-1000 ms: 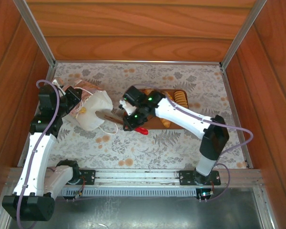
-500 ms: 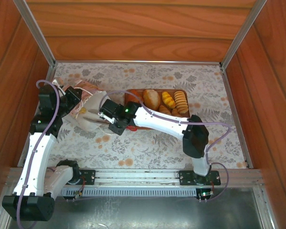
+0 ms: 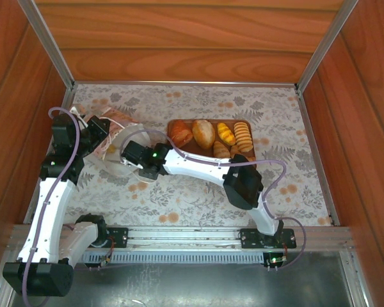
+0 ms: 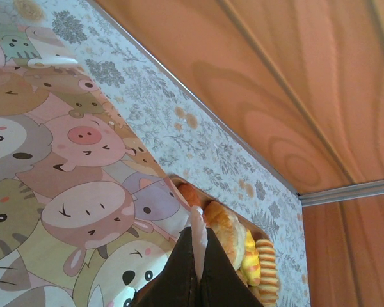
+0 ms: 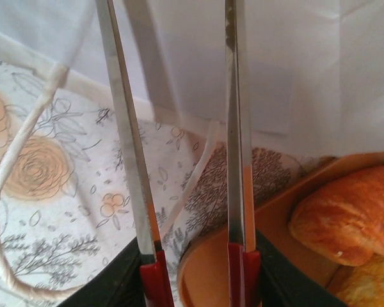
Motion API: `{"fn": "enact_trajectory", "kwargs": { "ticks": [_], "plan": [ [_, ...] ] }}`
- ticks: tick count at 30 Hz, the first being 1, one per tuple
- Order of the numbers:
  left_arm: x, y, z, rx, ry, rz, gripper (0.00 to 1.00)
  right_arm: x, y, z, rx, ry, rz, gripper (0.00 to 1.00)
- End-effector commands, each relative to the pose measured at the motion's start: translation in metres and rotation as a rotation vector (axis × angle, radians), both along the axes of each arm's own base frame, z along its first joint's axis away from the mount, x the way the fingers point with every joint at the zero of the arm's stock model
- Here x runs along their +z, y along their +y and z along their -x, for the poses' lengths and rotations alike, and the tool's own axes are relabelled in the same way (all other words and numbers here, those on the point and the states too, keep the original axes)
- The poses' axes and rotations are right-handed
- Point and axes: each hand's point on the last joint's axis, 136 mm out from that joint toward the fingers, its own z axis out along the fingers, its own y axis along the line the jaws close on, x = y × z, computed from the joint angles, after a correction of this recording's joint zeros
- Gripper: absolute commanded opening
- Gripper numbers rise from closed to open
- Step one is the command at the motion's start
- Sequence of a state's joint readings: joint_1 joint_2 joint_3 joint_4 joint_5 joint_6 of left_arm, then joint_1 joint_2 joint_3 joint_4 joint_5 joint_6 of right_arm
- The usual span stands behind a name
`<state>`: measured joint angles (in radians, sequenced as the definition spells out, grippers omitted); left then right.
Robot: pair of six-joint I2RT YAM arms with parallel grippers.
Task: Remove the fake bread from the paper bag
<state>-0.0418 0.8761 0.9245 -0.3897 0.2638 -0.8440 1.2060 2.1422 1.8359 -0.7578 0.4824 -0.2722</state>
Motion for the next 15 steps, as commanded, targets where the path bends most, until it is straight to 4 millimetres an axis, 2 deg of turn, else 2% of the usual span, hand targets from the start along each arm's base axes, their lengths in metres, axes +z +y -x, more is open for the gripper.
{"fn": "enact_trajectory", "kwargs": {
  "ticks": [1, 10, 15],
  "plan": [
    [0.008, -0.002, 0.001, -0.009, -0.018, 0.008, 0.00, 0.015, 0.013, -0.013, 0.015, -0.100, 0.005, 0.38],
    [0.007, -0.003, -0.001, -0.009, -0.012, 0.013, 0.00, -0.003, 0.026, -0.016, 0.019, -0.094, 0.039, 0.37],
    [0.007, -0.003, 0.000, -0.007, -0.014, 0.015, 0.00, -0.013, 0.024, -0.020, -0.006, -0.108, 0.071, 0.37]
  ]
}}
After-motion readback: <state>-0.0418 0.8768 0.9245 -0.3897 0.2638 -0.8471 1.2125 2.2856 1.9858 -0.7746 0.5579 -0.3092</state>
